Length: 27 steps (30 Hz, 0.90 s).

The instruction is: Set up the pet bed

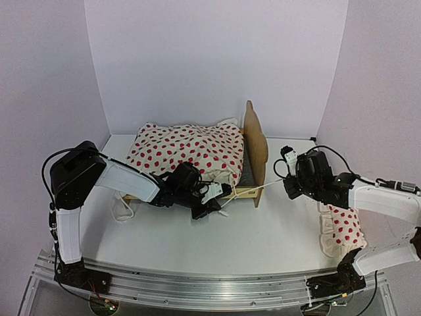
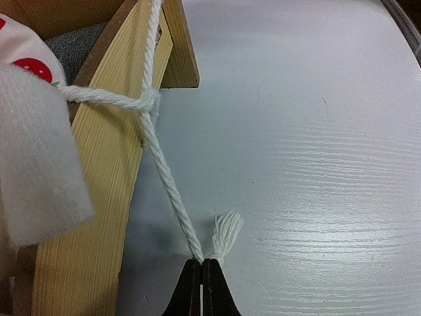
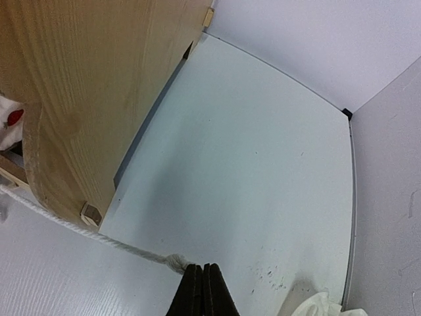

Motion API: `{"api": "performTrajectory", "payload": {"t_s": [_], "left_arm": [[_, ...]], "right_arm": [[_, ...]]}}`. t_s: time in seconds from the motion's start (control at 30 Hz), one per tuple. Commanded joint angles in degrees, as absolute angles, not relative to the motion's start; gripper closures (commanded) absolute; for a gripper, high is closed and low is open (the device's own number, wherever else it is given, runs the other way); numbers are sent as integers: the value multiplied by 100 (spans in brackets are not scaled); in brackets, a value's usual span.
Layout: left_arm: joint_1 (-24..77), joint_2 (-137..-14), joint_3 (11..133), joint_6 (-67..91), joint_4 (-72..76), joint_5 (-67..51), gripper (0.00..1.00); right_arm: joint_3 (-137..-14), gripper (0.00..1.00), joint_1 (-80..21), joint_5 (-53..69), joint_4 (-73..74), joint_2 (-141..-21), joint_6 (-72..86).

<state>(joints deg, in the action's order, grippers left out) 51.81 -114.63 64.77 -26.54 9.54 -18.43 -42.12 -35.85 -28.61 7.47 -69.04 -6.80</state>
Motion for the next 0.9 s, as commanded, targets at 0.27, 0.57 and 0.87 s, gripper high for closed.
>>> {"api": "performTrajectory", "payload": {"t_s": [0.27, 0.57, 0.87], "left_arm": [[5172, -11125, 6366, -3218, 55, -2590, 68], [5168, -10089, 5933, -3284, -750, -2977, 60], [5013, -8723, 5908, -3059, -1548, -2508, 57]], "right_arm": [[-3585, 71, -3413, -2066, 1638, -6308, 1191], [-3586, 52, -3410, -2351, 2100, -5629, 2080], [-5070, 66, -3946, -1504, 2069, -6664, 2374]]}}
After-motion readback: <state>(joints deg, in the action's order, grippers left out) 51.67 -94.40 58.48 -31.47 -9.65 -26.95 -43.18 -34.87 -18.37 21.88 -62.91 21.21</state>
